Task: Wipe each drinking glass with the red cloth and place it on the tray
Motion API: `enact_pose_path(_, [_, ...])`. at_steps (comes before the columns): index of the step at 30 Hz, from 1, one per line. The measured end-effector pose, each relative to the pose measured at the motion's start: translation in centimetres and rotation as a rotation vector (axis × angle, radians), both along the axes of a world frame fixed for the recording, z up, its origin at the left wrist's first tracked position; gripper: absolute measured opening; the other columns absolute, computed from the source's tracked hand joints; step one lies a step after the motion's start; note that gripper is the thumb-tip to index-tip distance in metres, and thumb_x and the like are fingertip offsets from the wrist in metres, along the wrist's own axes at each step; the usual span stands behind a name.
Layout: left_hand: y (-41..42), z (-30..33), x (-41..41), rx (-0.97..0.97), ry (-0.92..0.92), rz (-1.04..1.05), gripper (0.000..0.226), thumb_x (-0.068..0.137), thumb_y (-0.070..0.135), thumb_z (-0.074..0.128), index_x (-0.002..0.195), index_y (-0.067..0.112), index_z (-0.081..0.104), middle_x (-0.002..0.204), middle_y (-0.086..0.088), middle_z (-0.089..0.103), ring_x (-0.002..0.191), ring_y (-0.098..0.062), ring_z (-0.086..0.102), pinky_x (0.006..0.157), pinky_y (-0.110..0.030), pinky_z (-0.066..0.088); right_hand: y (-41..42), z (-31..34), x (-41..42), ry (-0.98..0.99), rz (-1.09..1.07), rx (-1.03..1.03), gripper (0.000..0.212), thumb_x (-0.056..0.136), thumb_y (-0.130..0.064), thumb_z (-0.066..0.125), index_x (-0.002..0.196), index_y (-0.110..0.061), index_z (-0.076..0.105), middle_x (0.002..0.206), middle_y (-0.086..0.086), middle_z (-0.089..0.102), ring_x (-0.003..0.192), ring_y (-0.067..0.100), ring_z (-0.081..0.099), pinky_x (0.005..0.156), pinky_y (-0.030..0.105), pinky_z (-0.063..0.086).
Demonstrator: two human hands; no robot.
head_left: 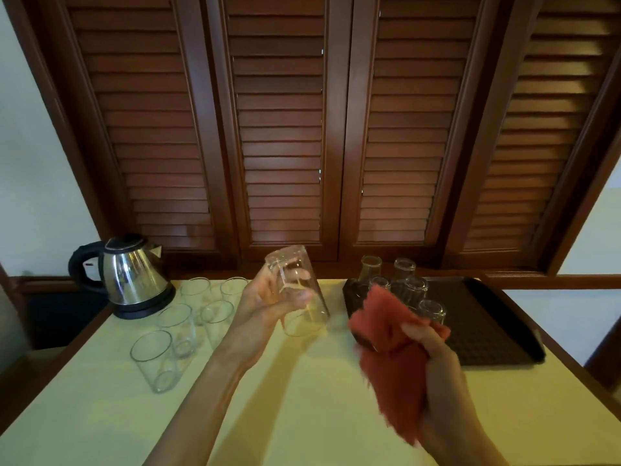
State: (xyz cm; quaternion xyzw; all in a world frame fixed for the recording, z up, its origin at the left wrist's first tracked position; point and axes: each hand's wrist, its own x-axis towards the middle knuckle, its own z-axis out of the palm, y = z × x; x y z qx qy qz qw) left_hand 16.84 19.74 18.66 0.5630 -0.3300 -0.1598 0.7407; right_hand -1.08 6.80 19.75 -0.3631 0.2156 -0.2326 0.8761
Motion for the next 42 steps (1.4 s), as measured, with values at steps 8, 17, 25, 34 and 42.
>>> enact_pose_path(8, [-1.8, 0.6, -3.0, 0.313, -0.513, 0.107, 0.067, 0.073, 0.007, 0.091, 0.124, 0.038, 0.061, 0.101, 0.025, 0.072, 0.083, 0.002, 0.066, 0.070, -0.010, 0.046, 0.3, 1.0, 5.0, -0.080, 0.015, -1.033, 0.052, 0.100, -0.044, 0.048, 0.149, -0.030, 0.044, 0.136, -0.018, 0.062, 0.130, 0.003, 0.055, 0.113, 0.042, 0.045])
enact_pose_path(17, [-1.1, 0.9, -1.6, 0.361, -0.649, 0.193, 0.069, 0.064, 0.004, 0.094, 0.107, 0.045, 0.061, 0.088, 0.039, 0.066, 0.088, 0.009, 0.063, 0.073, -0.005, 0.044, -3.1, -1.0, 5.1, -0.269, 0.022, -1.450, 0.041, 0.103, -0.022, 0.053, 0.143, -0.015, 0.052, 0.152, -0.003, 0.050, 0.149, 0.016, 0.035, 0.124, 0.046, 0.025])
enact_pose_path(25, [-4.5, -0.9, -1.3, 0.349, -0.541, 0.140, 0.070, 0.065, 0.006, 0.096, 0.125, 0.032, 0.069, 0.101, 0.031, 0.071, 0.092, 0.002, 0.066, 0.077, -0.014, 0.054, -6.2, -2.5, 2.6, -0.295, 0.005, -1.415, 0.034, 0.100, -0.016, 0.054, 0.132, -0.015, 0.063, 0.146, 0.000, 0.058, 0.141, 0.018, 0.048, 0.116, 0.034, 0.038])
enact_pose_path(34, [-15.0, -1.1, -4.0, 0.258, -0.237, -0.021, 0.072, 0.063, 0.006, 0.097, 0.128, 0.023, 0.069, 0.122, 0.012, 0.072, 0.106, -0.013, 0.073, 0.093, -0.028, 0.060, -20.2, -14.5, -1.9, 0.389, -0.401, -1.432, 0.024, 0.103, -0.037, 0.044, 0.123, -0.036, 0.058, 0.116, -0.004, 0.069, 0.108, -0.008, 0.057, 0.111, 0.023, 0.033])
enact_pose_path(42, [-28.1, 0.7, -3.5, 0.334, -0.269, 0.108, 0.071, 0.068, 0.034, 0.096, 0.131, 0.025, 0.065, 0.113, 0.008, 0.071, 0.098, -0.008, 0.068, 0.087, -0.025, 0.056, -25.7, -20.0, -2.4, 0.797, -0.083, -1.782, 0.035, 0.102, -0.034, 0.044, 0.131, -0.027, 0.063, 0.132, -0.006, 0.064, 0.134, 0.017, 0.052, 0.122, 0.043, 0.020])
